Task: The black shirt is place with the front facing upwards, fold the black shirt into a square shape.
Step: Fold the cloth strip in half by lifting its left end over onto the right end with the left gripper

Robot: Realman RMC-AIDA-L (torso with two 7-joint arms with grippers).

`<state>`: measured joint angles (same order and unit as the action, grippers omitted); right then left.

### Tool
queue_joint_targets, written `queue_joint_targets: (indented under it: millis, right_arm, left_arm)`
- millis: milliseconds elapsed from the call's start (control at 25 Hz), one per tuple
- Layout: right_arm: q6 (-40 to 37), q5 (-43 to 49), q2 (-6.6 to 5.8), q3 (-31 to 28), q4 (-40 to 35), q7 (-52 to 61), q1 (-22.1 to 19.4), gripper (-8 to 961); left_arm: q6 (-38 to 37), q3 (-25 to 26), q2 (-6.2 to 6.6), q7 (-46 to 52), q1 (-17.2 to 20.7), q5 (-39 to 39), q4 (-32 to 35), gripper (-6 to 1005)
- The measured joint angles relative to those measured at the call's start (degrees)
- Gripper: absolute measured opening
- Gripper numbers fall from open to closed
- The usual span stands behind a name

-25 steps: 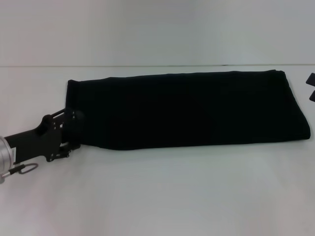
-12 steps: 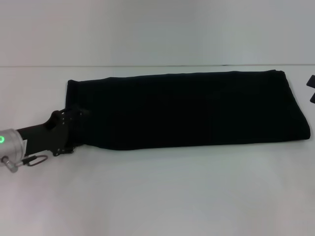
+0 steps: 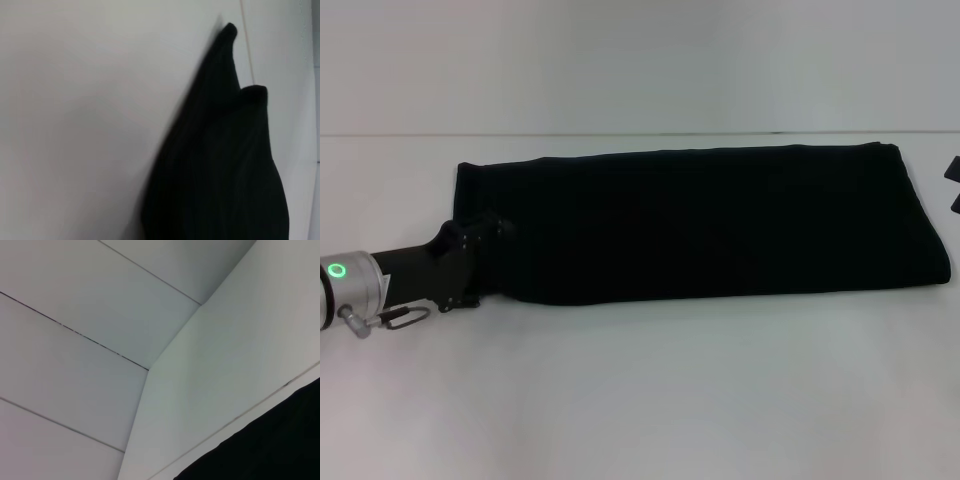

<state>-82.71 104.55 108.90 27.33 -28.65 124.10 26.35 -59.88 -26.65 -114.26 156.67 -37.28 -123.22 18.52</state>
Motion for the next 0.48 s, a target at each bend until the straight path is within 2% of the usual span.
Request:
queue_joint_targets:
  millis: [480]
  right_arm:
    - [-0.35,-0.21,-0.09,-0.23,0.0,0.0,-0.44,824]
  left_arm:
    - [-0.71,-1.31,-0.42,-0.72,0.17,-0.01,1.26,819]
